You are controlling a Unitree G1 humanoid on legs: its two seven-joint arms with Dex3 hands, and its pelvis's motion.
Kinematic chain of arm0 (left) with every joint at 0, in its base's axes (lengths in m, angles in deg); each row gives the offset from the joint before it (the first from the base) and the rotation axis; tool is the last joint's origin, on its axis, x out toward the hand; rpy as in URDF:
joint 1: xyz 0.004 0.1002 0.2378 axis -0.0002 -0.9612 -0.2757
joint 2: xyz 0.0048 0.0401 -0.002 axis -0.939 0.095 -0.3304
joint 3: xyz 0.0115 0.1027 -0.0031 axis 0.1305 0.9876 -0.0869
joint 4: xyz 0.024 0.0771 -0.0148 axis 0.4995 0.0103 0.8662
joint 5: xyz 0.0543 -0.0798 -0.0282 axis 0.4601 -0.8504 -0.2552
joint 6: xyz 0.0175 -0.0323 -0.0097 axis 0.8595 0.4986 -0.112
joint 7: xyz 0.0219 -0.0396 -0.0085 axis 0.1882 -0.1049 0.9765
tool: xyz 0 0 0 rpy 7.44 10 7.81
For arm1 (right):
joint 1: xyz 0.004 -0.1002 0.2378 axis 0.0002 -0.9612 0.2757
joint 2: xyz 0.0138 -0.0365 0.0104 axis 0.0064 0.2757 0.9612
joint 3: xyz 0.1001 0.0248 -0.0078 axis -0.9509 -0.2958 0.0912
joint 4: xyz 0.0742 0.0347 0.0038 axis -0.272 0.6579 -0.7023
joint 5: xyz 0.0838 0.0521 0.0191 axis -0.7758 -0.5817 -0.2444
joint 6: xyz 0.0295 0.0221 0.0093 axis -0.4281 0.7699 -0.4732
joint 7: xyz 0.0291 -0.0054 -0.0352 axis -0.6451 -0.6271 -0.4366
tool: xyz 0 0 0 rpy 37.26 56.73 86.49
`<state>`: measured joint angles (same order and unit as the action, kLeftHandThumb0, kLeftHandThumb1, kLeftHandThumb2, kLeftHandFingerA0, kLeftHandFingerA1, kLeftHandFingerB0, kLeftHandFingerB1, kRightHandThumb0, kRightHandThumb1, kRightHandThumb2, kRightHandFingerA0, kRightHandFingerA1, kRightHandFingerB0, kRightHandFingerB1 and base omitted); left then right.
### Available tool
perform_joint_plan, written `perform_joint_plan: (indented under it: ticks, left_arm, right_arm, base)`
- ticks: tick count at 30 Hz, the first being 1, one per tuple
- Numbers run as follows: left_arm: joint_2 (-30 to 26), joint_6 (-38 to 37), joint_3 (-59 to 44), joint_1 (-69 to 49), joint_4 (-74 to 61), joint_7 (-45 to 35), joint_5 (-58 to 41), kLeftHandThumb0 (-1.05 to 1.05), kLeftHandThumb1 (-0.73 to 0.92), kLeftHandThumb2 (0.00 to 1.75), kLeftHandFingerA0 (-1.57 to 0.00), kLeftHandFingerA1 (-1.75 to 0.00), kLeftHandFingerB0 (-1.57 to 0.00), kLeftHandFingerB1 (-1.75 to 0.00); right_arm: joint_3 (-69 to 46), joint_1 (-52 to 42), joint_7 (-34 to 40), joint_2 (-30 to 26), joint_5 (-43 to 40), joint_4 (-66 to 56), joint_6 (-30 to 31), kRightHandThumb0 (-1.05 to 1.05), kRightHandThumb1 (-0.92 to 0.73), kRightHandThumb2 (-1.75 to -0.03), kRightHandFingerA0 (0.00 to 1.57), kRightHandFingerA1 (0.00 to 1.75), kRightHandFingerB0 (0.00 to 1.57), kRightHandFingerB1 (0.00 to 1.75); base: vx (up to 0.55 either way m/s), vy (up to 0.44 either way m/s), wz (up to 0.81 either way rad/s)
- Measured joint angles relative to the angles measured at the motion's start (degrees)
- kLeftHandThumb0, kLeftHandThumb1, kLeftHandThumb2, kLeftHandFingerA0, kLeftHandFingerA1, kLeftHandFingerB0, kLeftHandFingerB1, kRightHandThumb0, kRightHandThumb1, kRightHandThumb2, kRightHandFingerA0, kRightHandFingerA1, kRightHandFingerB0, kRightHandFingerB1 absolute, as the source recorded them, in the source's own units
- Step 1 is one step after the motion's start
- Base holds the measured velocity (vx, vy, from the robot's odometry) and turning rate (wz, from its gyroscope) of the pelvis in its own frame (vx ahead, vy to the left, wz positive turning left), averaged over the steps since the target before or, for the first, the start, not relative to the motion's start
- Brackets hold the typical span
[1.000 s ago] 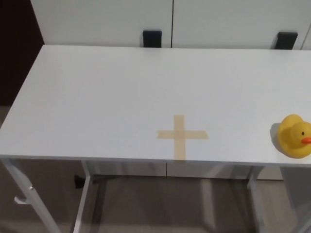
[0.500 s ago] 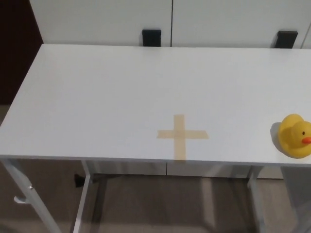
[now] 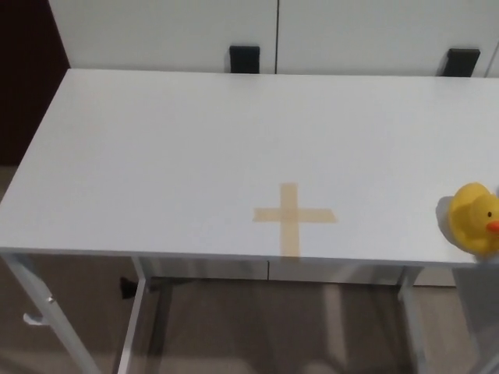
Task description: The robot uses its right hand to push the yellow duck toy to the center of the white desk.
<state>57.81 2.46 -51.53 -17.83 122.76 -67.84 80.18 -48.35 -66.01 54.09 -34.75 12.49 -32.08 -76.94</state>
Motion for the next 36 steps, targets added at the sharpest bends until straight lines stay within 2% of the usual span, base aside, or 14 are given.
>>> perform_joint_plan:
  ticks: [1,2,7,8,9,12,13,14,15,19,23,24,32,36]
  left_arm:
    - [-0.05,0.01,-0.13,-0.09,0.05,-0.01,-0.01,-0.26,0.67,0.59,-0.69,-0.67,-0.83,-0.52]
    - [-0.07,0.01,-0.19,-0.11,0.06,-0.01,-0.01,-0.25,0.67,0.61,-0.69,-0.66,-0.84,-0.53]
    - [-0.17,0.01,-0.41,-0.13,-0.37,-0.04,-0.01,-0.23,0.70,0.63,-0.73,-0.74,-0.82,-0.53]
    - [-0.17,0.01,-0.40,-0.13,-0.45,-0.04,0.00,-0.25,0.69,0.62,-0.73,-0.75,-0.83,-0.54]
    - [-0.17,0.01,-0.39,-0.11,-0.51,-0.04,0.02,-0.26,0.70,0.60,-0.74,-0.76,-0.84,-0.53]
    - [-0.21,0.01,-0.35,-0.30,-0.52,-0.04,0.05,-0.23,0.66,0.62,-0.77,-0.89,-0.86,-0.57]
    - [-0.20,0.00,-0.32,-0.33,-0.48,-0.04,0.05,-0.20,0.68,0.66,-0.77,-0.78,-0.82,-0.56]
    - [-0.20,0.00,-0.31,-0.33,-0.45,-0.04,0.05,-0.20,0.68,0.66,-0.77,-0.78,-0.82,-0.56]
    - [-0.20,0.00,-0.32,-0.32,-0.44,-0.04,0.05,-0.20,0.68,0.65,-0.76,-0.69,-0.79,-0.55]
    - [-0.15,0.00,-0.23,-0.35,-0.34,-0.04,0.07,-0.20,0.66,0.64,-0.77,-0.83,-0.84,-0.56]
    - [0.23,0.00,0.45,-0.07,-0.19,-0.04,0.24,-0.22,0.67,0.60,-0.80,-0.63,-0.79,-0.53]
    - [0.32,0.00,0.52,0.03,-0.20,-0.05,0.24,-0.23,0.67,0.59,-0.79,-0.80,-0.82,-0.53]
    - [0.96,0.00,0.96,0.83,-0.05,-0.06,0.24,-0.22,0.67,0.62,-0.77,-0.88,-0.81,-0.56]
    - [1.05,0.00,1.25,0.80,0.00,-0.05,0.29,-0.20,0.68,0.70,-0.77,-0.71,-0.79,-0.55]
  right_arm:
    - [0.72,0.68,-0.37,0.64,0.01,0.68,0.09,-0.76,-0.71,-1.08,0.02,0.41,0.10,0.38]
    - [1.22,1.11,-0.64,1.12,0.01,1.06,0.12,-0.36,-0.52,-1.11,0.01,0.51,0.00,0.49]
    - [5.05,2.53,-1.82,4.20,0.65,4.10,0.17,-0.37,-0.52,-1.11,0.01,0.51,0.00,0.49]
    - [5.51,2.69,-1.90,4.83,0.76,4.62,0.17,-0.80,-0.92,-0.70,0.17,0.39,0.15,0.32]
    - [6.10,2.78,-2.04,5.52,0.92,5.25,0.17,-0.37,-0.52,-1.12,0.00,0.51,0.00,0.49]
    - [7.08,3.13,-2.14,6.41,1.28,5.98,0.16,-0.86,-0.79,-1.12,0.04,0.46,0.07,0.40]
    - [7.76,3.22,-2.18,7.36,1.54,6.40,0.16,-0.35,-0.55,-1.13,0.00,0.51,0.00,0.48]
    - [8.37,3.21,-2.24,8.08,1.73,6.73,0.16,-0.35,-0.55,-1.13,0.00,0.51,0.00,0.48]
    - [8.69,3.21,-2.27,8.42,1.83,6.89,0.17,-0.75,-0.92,-0.70,0.17,0.38,0.15,0.31]
    - [9.78,3.34,-2.23,9.38,2.56,8.41,0.12,-0.73,-0.92,-0.72,0.22,0.41,0.19,0.33]
    - [11.67,3.50,-1.97,9.87,4.04,12.92,-0.59,-0.75,-0.92,-0.72,0.25,0.43,0.19,0.35]
    - [11.91,3.54,-1.93,9.92,4.26,13.70,-0.78,-0.76,-0.92,-0.72,0.26,0.41,0.20,0.34]
    - [12.79,4.22,-1.29,11.01,5.36,19.14,-2.69,-0.83,-0.82,-0.84,0.36,0.55,0.29,0.45]
    - [12.65,4.21,-0.65,12.17,5.39,20.10,-4.28,-0.77,-0.92,-0.74,0.39,0.47,0.28,0.38]
  base:
    - [0.00,0.000,0.00]
    - [0.00,0.000,0.00]
    - [0.00,0.000,0.00]
    - [0.00,0.000,0.00]
    - [0.00,0.000,0.00]
    - [0.00,0.000,0.00]
    - [0.00,0.000,0.00]
    - [0.00,0.000,0.00]
    - [0.00,0.000,0.00]
    - [0.00,0.000,0.00]
    - [0.00,0.000,0.00]
    - [0.00,0.000,0.00]
    - [0.00,0.000,0.00]
    - [0.00,0.000,0.00]
